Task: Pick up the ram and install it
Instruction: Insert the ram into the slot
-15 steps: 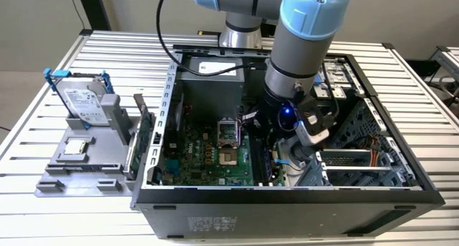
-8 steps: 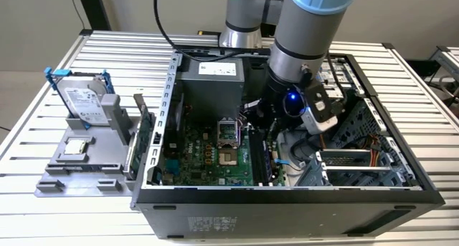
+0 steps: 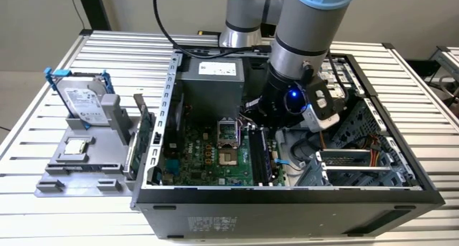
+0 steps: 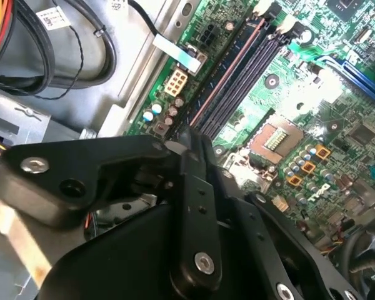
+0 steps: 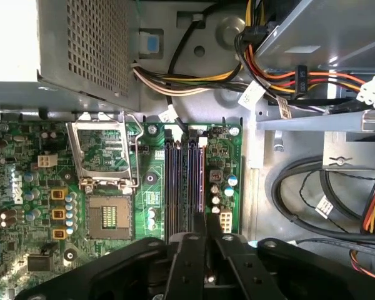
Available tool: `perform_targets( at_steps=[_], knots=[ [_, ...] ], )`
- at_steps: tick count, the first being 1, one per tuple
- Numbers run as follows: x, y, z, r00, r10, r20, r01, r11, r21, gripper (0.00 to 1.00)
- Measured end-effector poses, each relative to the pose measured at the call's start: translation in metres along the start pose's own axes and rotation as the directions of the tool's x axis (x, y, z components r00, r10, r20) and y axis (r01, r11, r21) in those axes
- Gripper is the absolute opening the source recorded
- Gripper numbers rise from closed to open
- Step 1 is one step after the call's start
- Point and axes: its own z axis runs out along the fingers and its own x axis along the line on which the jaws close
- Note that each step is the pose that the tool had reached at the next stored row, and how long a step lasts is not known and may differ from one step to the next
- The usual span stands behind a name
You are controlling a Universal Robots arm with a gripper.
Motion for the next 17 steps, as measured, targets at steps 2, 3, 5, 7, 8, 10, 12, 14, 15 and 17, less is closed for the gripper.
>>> perform_targets(
  at_steps=[2, 3, 5, 7, 8, 10, 12, 14, 15, 17],
  knots=[
    [0.0, 0.0, 0.0, 1.0, 0.0, 0.0, 0.0, 1.0, 0.0, 0.0],
    [0.0, 0.0, -0.0003, 1.0, 0.0, 0.0, 0.0, 1.0, 0.0, 0.0],
    [0.0, 0.0, -0.0005, 1.0, 0.0, 0.0, 0.0, 1.0, 0.0, 0.0],
    [0.0, 0.0, -0.0006, 1.0, 0.0, 0.0, 0.0, 1.0, 0.0, 0.0],
    [0.0, 0.0, -0.0006, 1.0, 0.0, 0.0, 0.0, 1.0, 0.0, 0.0],
    [0.0, 0.0, -0.0007, 1.0, 0.0, 0.0, 0.0, 1.0, 0.0, 0.0],
    [0.0, 0.0, -0.0008, 1.0, 0.0, 0.0, 0.0, 1.0, 0.0, 0.0],
    [0.0, 0.0, -0.0008, 1.0, 0.0, 0.0001, 0.0, 1.0, -0.0002, 0.0],
    [0.0001, -0.0001, -0.0009, 1.0, 0.0, -0.0002, 0.0, 1.0, -0.0014, 0.0],
    [0.0, 0.0, -0.0008, 1.0, 0.0, -0.0001, 0.0, 0.9999, -0.0131, 0.0]
  ],
)
